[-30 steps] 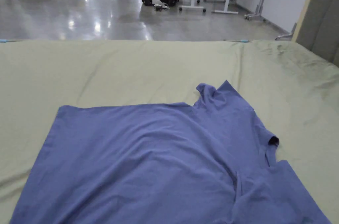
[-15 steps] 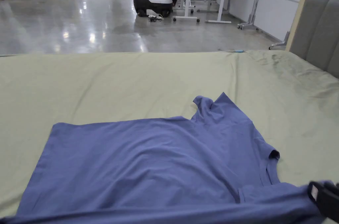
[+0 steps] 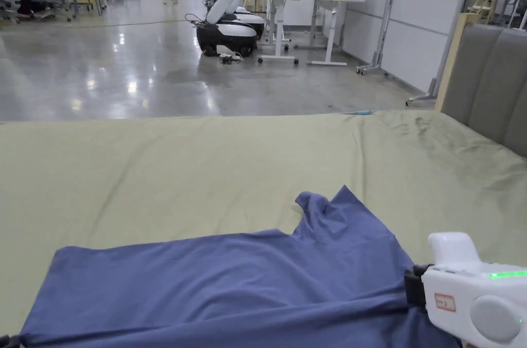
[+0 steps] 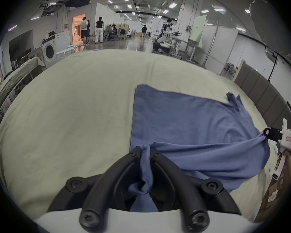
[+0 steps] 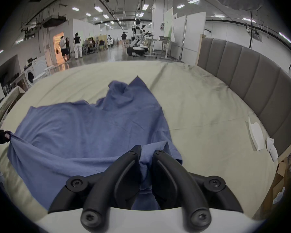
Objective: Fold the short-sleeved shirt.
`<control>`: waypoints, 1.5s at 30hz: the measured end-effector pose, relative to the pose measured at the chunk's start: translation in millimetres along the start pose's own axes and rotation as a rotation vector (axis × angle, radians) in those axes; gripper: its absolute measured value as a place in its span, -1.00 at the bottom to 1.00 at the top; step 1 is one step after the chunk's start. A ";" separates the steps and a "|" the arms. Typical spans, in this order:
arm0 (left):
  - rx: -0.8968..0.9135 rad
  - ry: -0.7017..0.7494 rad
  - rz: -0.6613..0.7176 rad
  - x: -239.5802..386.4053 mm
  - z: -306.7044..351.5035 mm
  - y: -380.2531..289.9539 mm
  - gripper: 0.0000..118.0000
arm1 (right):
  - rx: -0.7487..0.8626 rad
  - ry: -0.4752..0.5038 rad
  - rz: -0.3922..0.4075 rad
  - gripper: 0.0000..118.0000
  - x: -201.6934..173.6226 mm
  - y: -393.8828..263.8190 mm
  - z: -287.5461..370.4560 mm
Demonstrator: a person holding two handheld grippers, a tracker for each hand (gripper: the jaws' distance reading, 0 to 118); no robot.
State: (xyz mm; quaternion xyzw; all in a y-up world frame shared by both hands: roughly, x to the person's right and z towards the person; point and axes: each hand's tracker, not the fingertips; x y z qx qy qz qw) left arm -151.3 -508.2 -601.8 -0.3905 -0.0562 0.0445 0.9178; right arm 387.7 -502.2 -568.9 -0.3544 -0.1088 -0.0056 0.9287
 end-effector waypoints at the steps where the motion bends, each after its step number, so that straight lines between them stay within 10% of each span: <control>1: -0.011 -0.001 0.001 0.2 -5.4 -2.0 -0.84 | -0.008 -0.003 -0.011 -0.75 0.6 -2.5 -9.2; 5: -0.044 -0.045 0.013 -3.8 -15.1 -16.2 -0.73 | -0.080 0.146 -0.162 -0.44 18.7 -12.9 -31.1; 7: -0.025 -0.141 0.041 -10.5 -0.1 -19.9 -0.17 | -0.073 0.215 -0.233 0.21 30.0 -20.2 -17.1; 9: -0.064 -0.211 0.101 -16.8 20.5 -22.3 0.48 | 0.053 0.263 -0.282 0.28 38.9 -31.6 16.0; 10: -0.055 -0.233 0.127 -20.6 33.7 -25.2 0.48 | 0.118 0.267 -0.289 0.28 43.3 -37.6 37.8; 14: 0.073 -0.225 0.151 -27.5 90.9 -48.8 0.22 | 0.216 0.234 -0.307 0.27 47.6 -65.4 117.5; 15: 0.100 -0.219 0.137 -26.8 105.2 -58.2 -0.70 | 0.217 0.228 -0.303 0.09 47.5 -75.3 133.7; 16: 0.121 -0.168 0.126 -23.6 113.9 -67.9 -1.00 | 0.225 0.220 -0.280 -0.42 45.5 -85.5 147.0; 17: 0.147 -0.138 0.130 -18.9 122.9 -78.9 -1.00 | 0.218 0.170 -0.251 -0.96 43.6 -95.0 150.5; 20: 0.062 -0.087 0.030 -12.5 132.0 -93.7 -1.00 | 0.142 0.077 -0.175 -0.96 34.1 -117.1 161.9; 26: 0.100 -0.127 0.167 -31.4 99.4 -81.5 -0.99 | 0.100 0.150 -0.307 -0.96 26.4 -138.1 158.6; 30: 0.143 -0.178 0.337 -46.9 60.9 -60.9 0.44 | 0.112 0.147 -0.304 -0.96 20.8 -134.2 166.8; 38: -0.094 -0.061 0.031 -13.8 9.4 -44.9 0.41 | 0.136 0.122 -0.258 -0.96 20.6 -120.0 183.4; 41: -0.065 -0.022 0.036 -8.1 25.7 -45.3 -0.72 | 0.136 0.114 -0.262 -0.96 19.9 -118.6 179.5; 45: -0.132 -0.083 0.027 -11.7 22.2 -56.1 -0.80 | 0.106 0.090 -0.274 -0.96 21.9 -111.6 164.6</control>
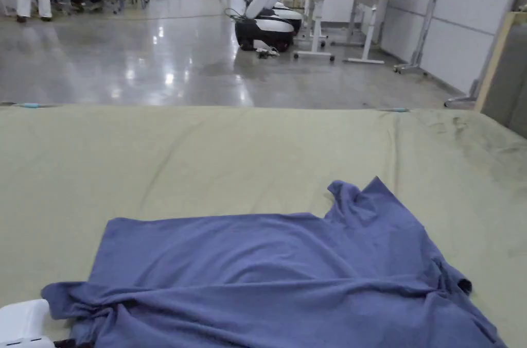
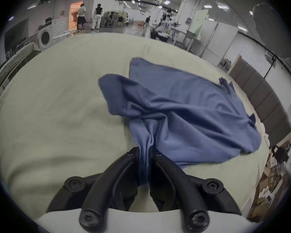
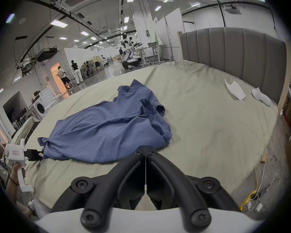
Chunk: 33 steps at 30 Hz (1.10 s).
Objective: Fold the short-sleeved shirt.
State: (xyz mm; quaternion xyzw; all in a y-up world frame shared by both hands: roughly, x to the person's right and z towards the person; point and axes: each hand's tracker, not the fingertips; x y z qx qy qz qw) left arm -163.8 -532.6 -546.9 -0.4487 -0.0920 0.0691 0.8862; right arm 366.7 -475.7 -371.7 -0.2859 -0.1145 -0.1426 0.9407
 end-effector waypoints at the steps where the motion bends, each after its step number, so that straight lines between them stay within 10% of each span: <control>1: 0.005 0.003 -0.005 -1.6 -5.3 -1.2 -0.80 | -0.004 -0.004 0.000 -0.95 1.4 3.4 -5.8; 2: 0.010 0.004 0.001 -2.5 -7.5 -0.4 -0.80 | -0.006 -0.006 0.000 -0.88 2.6 6.3 -10.8; 6: -0.015 -0.011 0.018 1.3 -4.2 2.7 -0.80 | -0.040 -0.023 0.072 0.44 9.0 17.3 -41.4; 12: 0.000 0.020 -0.010 12.0 -1.2 -1.7 -0.80 | -0.159 -0.072 0.143 0.40 12.1 24.5 -107.5; 16: 0.022 0.023 -0.012 14.0 3.1 -4.5 -0.80 | -0.314 -0.012 0.110 -0.71 11.9 25.9 -140.5; 21: 0.096 -0.022 0.033 18.1 28.8 -2.7 -0.82 | -0.249 -0.043 0.244 -0.73 -7.5 36.9 -112.4; 33: 0.175 -0.028 0.064 21.1 127.5 -40.8 -0.83 | -0.178 -0.045 0.107 -0.73 11.8 22.6 -2.3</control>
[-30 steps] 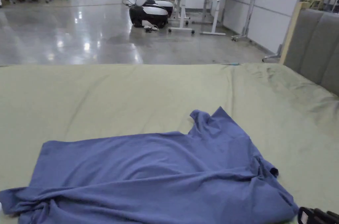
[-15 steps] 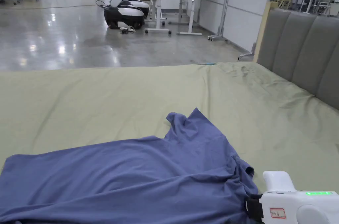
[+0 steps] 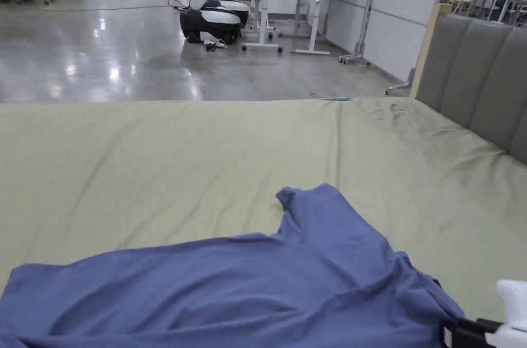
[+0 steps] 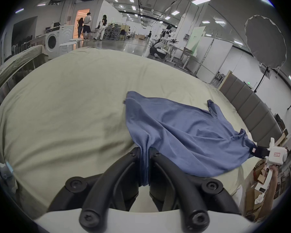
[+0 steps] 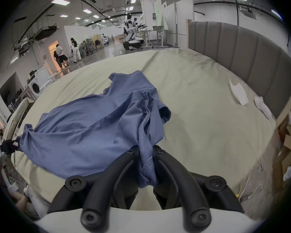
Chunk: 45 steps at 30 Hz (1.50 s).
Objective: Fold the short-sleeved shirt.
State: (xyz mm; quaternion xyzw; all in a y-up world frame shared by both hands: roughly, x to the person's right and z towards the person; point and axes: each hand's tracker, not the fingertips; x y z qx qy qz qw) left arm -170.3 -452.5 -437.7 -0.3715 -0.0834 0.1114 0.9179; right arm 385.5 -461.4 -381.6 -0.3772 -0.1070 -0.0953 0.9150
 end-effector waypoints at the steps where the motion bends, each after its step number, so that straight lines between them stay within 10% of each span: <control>1: -0.016 0.006 0.009 -2.7 5.4 -7.6 -0.83 | -0.015 -0.005 -0.017 -0.73 3.9 -7.3 5.9; 10: -0.180 0.097 0.003 -16.9 -15.1 -77.7 -0.84 | -0.162 -0.111 0.017 -0.70 -1.3 -66.2 -15.1; 16: -0.123 0.015 0.092 -28.6 -2.7 -72.2 -0.77 | -0.059 -0.150 0.006 -0.10 5.3 -71.5 -8.6; 18: -0.123 -0.007 0.162 -43.3 11.5 -66.6 -0.64 | 0.004 -0.052 -0.075 0.23 10.3 -65.6 17.5; 23: 0.043 0.004 0.153 -41.4 57.2 -44.5 -0.01 | 0.188 0.093 -0.154 0.35 6.9 -48.5 66.2; 25: 0.081 0.023 0.137 -41.5 64.4 -37.6 0.24 | 0.146 0.077 -0.134 -0.11 0.9 -43.7 65.4; 26: 0.097 0.024 0.131 -48.0 64.8 -40.4 0.16 | 0.147 0.062 -0.091 -0.84 -3.6 -44.5 62.6; 27: 0.111 0.006 0.118 -48.9 66.6 -38.8 -0.71 | 0.186 0.023 -0.035 -0.97 -10.3 -45.9 58.6; 28: 0.099 0.011 0.128 -48.2 62.4 -32.9 -1.00 | 0.145 0.012 -0.024 -0.97 -13.7 -44.4 55.6; 37: 0.128 -0.008 0.013 -32.6 -5.7 50.6 -1.00 | 0.094 0.089 -0.068 -0.97 -21.3 -32.3 34.4; 38: 0.142 -0.015 0.018 -30.2 -19.7 65.0 -0.92 | 0.093 0.082 -0.065 -0.97 -22.1 -30.5 33.5; 42: 0.118 -0.219 0.207 -52.9 -101.9 106.8 0.45 | 0.081 0.081 -0.064 -0.97 -22.1 -23.9 29.1; 45: -0.005 -0.187 0.276 -53.8 -154.5 122.6 0.45 | 0.078 0.087 -0.070 -0.97 -23.7 -20.6 29.0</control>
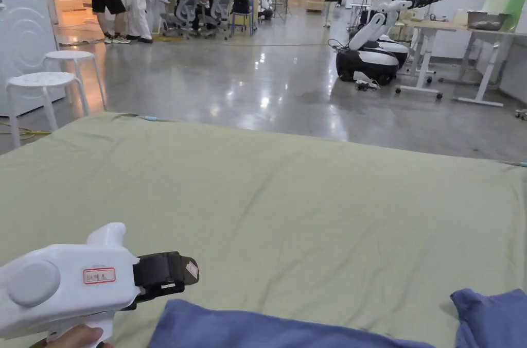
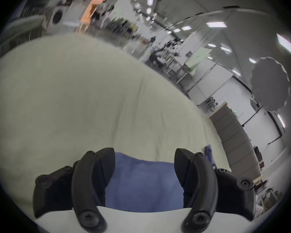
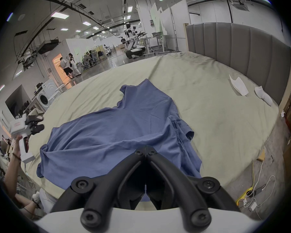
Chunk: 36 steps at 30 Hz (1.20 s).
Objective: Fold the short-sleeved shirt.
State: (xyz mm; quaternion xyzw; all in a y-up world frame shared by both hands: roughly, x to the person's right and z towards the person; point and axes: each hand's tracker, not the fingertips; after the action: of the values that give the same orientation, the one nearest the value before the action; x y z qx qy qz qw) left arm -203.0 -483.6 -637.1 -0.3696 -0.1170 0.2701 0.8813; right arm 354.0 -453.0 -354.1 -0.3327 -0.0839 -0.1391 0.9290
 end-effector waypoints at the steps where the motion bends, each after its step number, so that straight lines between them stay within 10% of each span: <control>1: -0.025 0.036 -0.054 0.0 -13.3 -0.4 0.45 | -0.002 -0.006 0.008 -0.97 -0.1 2.0 1.3; 7: -0.276 0.213 -0.339 -1.7 -56.9 -23.7 0.32 | -0.005 -0.073 0.055 -0.97 2.3 19.2 1.3; 11: -0.190 0.212 -0.372 7.3 -35.2 -29.9 -0.93 | -0.011 -0.069 0.053 -0.97 6.8 45.1 -15.0; 16: -0.242 0.230 -0.355 3.0 -49.3 -50.1 -0.93 | -0.011 -0.022 0.042 -0.84 26.0 107.5 -70.7; 19: -0.218 0.250 -0.381 11.7 -46.7 -51.8 -0.93 | -0.067 0.050 0.001 0.64 32.2 139.6 -121.4; 24: -0.215 0.271 -0.402 15.5 -47.9 -54.2 -0.93 | -0.264 -0.008 -0.050 0.69 46.0 169.2 -208.7; 28: -0.203 0.247 -0.373 10.1 -45.0 -52.8 -0.93 | -0.413 -0.182 0.071 0.65 51.5 168.9 -256.0; 36: -0.195 0.233 -0.345 10.2 -45.1 -51.7 -0.93 | -0.509 -0.203 0.139 0.65 43.6 154.2 -274.1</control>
State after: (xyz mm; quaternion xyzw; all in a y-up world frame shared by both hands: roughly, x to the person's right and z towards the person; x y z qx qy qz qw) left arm -156.1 -534.5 -631.7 -0.4561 -0.1011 0.0584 0.8822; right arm 461.1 -523.5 -644.5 -0.5725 -0.1160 -0.0577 0.8096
